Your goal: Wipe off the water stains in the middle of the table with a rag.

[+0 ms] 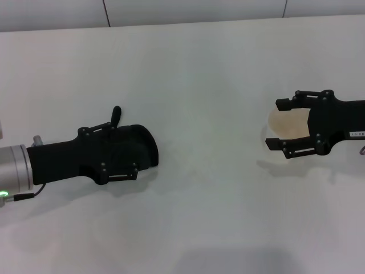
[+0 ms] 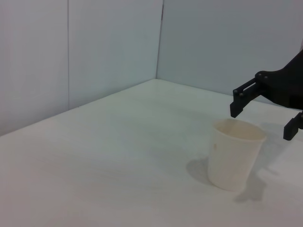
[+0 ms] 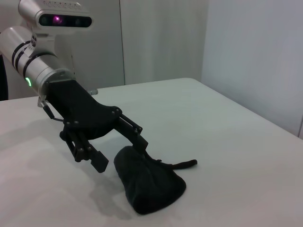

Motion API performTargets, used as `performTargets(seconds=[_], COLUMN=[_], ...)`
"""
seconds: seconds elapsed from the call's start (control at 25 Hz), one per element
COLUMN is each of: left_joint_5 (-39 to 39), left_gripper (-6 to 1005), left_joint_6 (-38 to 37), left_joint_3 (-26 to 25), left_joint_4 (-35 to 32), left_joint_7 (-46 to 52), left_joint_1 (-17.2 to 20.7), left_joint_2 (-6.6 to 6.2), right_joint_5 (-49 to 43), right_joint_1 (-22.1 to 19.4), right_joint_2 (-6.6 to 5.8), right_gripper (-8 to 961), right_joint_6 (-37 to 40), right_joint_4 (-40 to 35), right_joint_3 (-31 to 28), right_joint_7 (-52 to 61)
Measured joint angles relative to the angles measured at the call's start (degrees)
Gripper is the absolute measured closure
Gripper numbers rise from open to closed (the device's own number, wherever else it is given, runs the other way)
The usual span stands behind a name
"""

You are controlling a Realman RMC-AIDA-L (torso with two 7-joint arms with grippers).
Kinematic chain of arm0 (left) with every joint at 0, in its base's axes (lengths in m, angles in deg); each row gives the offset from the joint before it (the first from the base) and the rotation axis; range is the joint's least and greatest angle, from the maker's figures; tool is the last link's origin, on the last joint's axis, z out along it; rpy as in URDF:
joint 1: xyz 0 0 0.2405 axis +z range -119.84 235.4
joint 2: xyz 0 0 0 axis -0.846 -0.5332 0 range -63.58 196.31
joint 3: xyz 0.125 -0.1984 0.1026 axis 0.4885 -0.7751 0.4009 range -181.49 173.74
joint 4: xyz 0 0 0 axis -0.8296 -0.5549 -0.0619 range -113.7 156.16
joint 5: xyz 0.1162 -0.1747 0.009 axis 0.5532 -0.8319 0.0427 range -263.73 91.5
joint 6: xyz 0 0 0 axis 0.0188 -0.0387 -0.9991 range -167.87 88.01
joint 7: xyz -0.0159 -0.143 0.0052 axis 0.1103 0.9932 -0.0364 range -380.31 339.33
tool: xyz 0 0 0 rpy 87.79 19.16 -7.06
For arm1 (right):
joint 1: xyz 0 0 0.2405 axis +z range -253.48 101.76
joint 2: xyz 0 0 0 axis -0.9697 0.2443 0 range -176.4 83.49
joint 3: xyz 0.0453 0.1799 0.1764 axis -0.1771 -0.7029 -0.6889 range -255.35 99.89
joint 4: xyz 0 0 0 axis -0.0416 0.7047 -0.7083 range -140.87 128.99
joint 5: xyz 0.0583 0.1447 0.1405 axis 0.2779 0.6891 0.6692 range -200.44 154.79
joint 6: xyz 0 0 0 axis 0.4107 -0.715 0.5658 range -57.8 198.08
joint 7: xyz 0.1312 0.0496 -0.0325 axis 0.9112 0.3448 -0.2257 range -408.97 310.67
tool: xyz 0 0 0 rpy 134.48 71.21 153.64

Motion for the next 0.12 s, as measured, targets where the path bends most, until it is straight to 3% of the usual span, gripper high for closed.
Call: performTargets(seconds=[0.12], left_joint_5=[-0.2], left_gripper=[124], left_joint_6=[-0.1], left_joint_3=[0.0], left_joint_4=[-0.3], left_joint_7=[0.1], left_joint_1=[0.1], left_joint_2=[-0.02], right_joint_5=[0.0], right_joint_1=[0.0], right_joint_2=[-0.03], right_gripper=[84], right_joint_6=[0.1], right_joint_4=[0.0], right_joint_3=[-0.1], right_joint_7=[0.0])
